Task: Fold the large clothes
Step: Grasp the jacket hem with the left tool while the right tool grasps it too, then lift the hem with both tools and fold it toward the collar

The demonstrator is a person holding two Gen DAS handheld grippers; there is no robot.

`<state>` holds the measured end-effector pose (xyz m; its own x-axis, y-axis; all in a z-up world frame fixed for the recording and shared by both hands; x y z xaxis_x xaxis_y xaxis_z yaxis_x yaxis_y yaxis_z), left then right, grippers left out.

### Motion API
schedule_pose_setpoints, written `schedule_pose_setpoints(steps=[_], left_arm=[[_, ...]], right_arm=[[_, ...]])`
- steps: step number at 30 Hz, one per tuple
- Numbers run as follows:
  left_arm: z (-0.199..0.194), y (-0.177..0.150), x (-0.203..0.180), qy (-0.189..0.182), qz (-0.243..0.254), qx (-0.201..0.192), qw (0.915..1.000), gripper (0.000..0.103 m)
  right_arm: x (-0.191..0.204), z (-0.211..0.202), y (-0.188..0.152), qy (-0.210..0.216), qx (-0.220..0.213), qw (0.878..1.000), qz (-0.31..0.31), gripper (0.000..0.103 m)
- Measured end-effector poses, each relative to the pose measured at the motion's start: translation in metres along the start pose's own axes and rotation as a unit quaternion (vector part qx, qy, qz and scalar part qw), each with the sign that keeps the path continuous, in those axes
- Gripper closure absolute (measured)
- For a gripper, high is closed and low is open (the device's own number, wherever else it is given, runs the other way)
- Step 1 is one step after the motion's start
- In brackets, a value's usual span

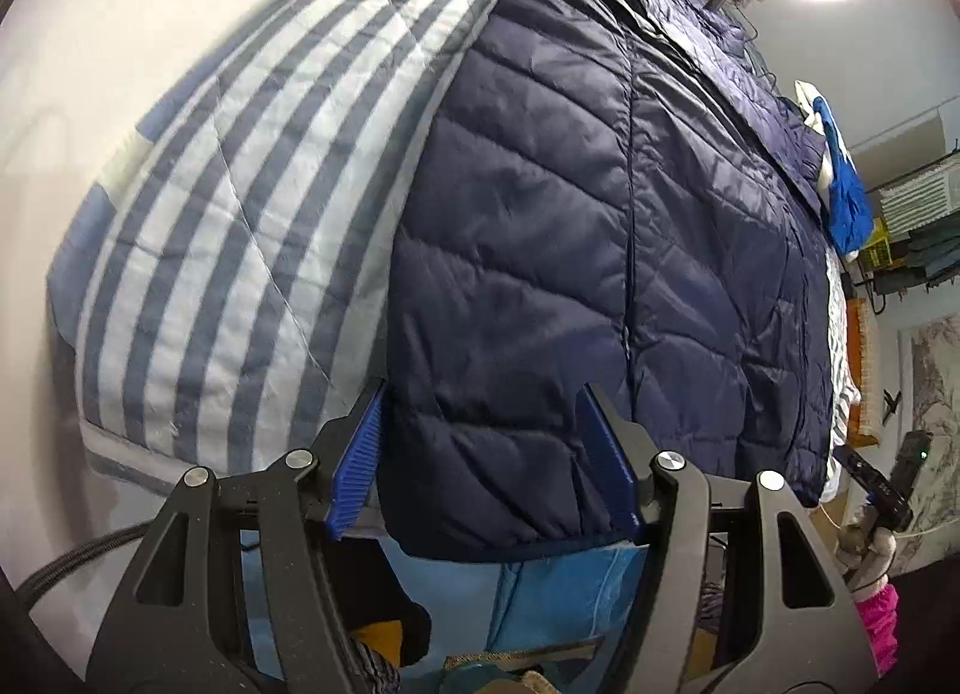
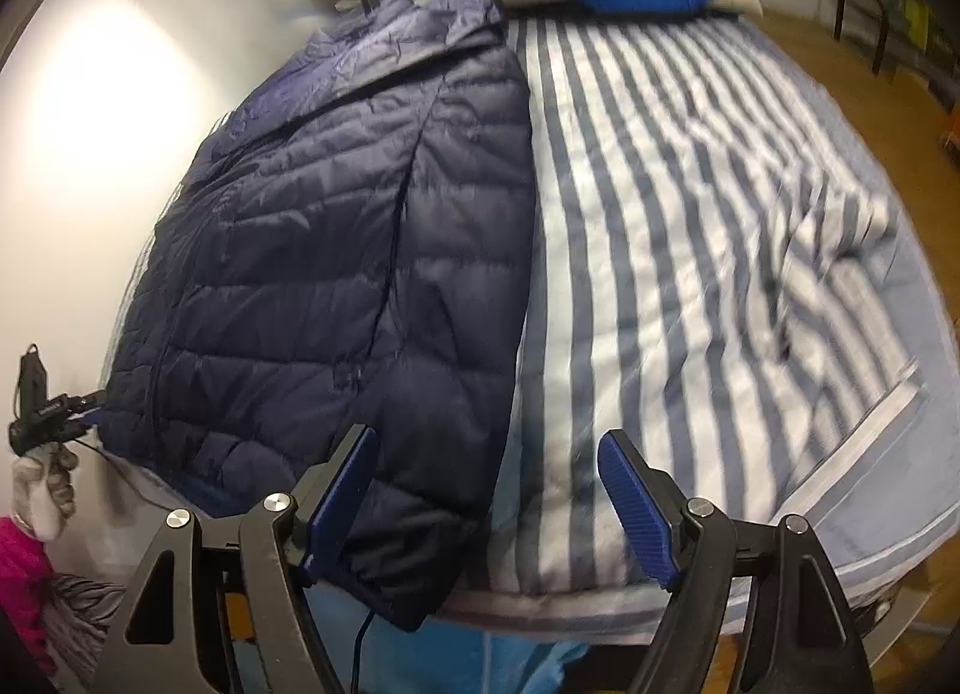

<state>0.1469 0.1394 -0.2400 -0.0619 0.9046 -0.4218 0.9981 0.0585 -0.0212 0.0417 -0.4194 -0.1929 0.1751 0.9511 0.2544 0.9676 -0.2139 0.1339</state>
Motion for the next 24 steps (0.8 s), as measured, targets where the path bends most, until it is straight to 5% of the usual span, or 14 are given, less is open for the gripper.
schedule_pose_setpoints(steps=[6,10,14,18,24], left_arm=[[0.003,-0.004,0.002,-0.01,0.001,0.0,0.9999,0.043],[0.005,-0.003,0.001,-0.018,0.001,0.008,0.9998,0.066],[0.002,-0.003,-0.006,-0.007,0.014,-0.004,0.9999,0.092],[-0.017,-0.002,-0.017,-0.012,0.02,-0.044,0.9988,0.096],[-0.062,-0.002,-0.042,-0.034,0.039,-0.115,0.992,0.098]], right_arm=[[0.004,0.021,-0.011,0.027,0.03,0.999,-0.013,0.028],[0.013,0.031,-0.012,0.034,0.039,0.998,-0.027,0.032],[0.025,0.037,-0.013,0.054,0.05,0.996,-0.043,0.058],[0.031,0.031,-0.01,0.049,0.042,0.997,-0.052,0.092],[0.039,-0.011,-0.001,0.067,-0.02,0.996,-0.056,0.1]])
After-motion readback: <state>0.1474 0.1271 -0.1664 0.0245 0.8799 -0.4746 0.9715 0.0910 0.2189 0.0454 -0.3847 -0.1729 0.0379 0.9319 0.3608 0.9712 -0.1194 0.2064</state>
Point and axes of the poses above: each gripper's, at about its wrist camera, not at the fingertips, and z roughly the way its jaws point, x to its left, y to its top, the point moved 2 cm from there along z, roughly the way its jaws point, and after that the axes turned 14 degrees about x, right-handed, at the moved point
